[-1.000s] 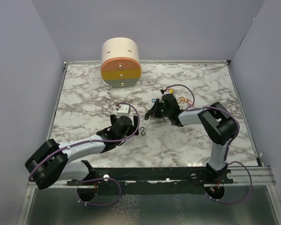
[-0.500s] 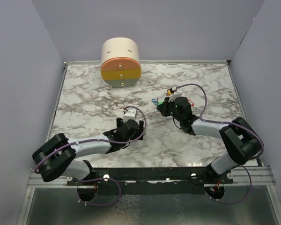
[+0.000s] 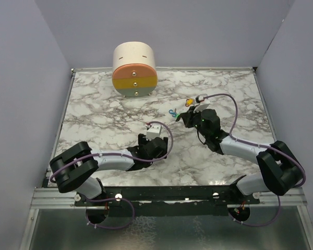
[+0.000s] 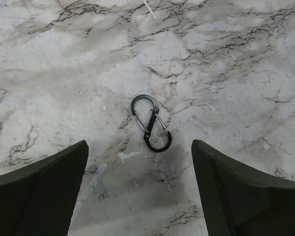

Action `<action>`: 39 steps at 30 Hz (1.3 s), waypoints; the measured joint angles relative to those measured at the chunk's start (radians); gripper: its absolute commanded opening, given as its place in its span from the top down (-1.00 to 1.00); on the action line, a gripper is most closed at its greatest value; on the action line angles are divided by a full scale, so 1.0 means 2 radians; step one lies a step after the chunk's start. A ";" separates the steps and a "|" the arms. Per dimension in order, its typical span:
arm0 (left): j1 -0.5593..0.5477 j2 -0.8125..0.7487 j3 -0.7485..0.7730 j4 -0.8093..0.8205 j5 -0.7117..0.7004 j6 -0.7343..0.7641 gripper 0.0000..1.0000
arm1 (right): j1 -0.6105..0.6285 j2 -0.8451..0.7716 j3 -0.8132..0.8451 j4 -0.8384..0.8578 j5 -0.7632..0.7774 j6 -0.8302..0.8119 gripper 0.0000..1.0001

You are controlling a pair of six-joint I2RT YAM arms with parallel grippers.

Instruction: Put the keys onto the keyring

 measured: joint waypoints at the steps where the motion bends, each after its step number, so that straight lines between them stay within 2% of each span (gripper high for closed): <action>1: -0.002 0.004 0.001 0.000 -0.005 -0.002 -0.69 | 0.000 -0.001 -0.001 0.000 0.000 0.000 0.99; 18: -0.030 0.065 0.033 -0.013 -0.077 -0.015 -0.64 | 0.000 -0.019 -0.005 -0.003 0.002 0.000 0.99; 39: -0.031 0.072 0.040 -0.032 -0.111 -0.019 -0.35 | 0.000 -0.019 -0.005 -0.003 0.002 0.000 0.99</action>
